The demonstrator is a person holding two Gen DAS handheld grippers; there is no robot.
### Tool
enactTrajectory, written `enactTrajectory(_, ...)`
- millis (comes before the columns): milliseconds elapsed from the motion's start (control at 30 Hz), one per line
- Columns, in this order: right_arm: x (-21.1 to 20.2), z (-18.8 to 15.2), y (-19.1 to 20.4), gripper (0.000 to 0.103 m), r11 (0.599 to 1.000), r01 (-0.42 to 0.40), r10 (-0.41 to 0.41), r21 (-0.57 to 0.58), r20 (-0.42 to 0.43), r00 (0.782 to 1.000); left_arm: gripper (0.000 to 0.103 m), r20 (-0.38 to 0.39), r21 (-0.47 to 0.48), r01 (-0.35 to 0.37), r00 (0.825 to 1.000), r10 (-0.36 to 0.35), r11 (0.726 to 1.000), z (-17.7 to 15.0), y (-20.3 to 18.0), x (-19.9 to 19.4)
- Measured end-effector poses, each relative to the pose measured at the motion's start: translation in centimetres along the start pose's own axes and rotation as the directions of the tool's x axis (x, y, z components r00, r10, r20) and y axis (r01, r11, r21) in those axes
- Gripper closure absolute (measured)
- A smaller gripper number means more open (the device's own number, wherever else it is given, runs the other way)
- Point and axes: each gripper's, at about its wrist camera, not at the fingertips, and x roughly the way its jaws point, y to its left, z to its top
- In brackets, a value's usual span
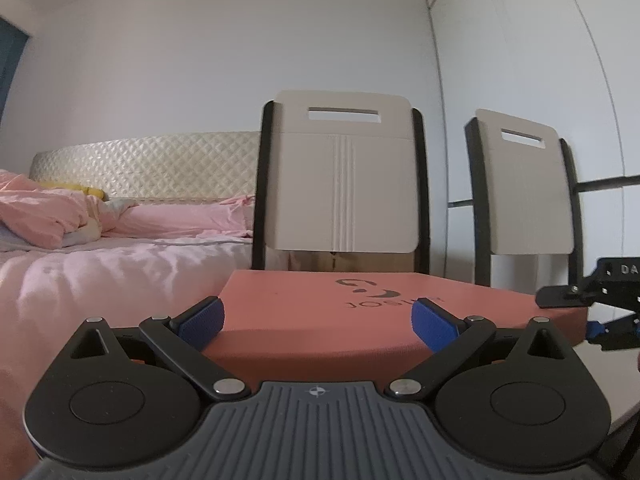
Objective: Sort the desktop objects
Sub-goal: 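Push the pink lid flat onto the box with the left gripper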
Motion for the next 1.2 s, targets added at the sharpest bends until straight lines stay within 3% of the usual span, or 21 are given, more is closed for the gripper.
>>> enactTrajectory(267, 0.5, -1.5, 1.4, 0.04, 0.998, -0.063, 0.063, 0.014, -0.006, 0.998, 0.002, -0.005, -0.008, -0.073, 0.997, 0.073, 0.997, 0.2, 0.4, 0.2)
enactTrajectory(400, 1.0, -2.4, 2.1, 0.04, 0.993, -0.116, 0.117, 0.036, -0.016, 0.993, 0.002, -0.051, -0.034, -0.112, 0.993, 0.111, 0.993, 0.2, 0.9, 0.8)
enactTrajectory(800, 1.3, -2.3, 1.7, 0.04, 0.986, -0.126, 0.128, 0.111, -0.011, 0.992, 0.002, -0.054, -0.14, -0.196, 0.98, 0.19, 0.971, 0.9, 3.5, 1.4)
enactTrajectory(1000, 1.5, -2.1, 1.2, 0.039, 0.981, -0.122, 0.125, 0.151, -0.007, 0.992, 0.002, -0.128, -0.228, -0.253, 0.965, 0.229, 0.94, 1.9, 6.2, 3.5)
enactTrajectory(1200, 2.1, -2.2, 1.3, 0.038, 0.983, -0.107, 0.109, 0.147, -0.003, 0.994, 0.0, -0.194, -0.119, -0.229, 0.96, 0.204, 0.966, 1.9, 5.3, 5.6)
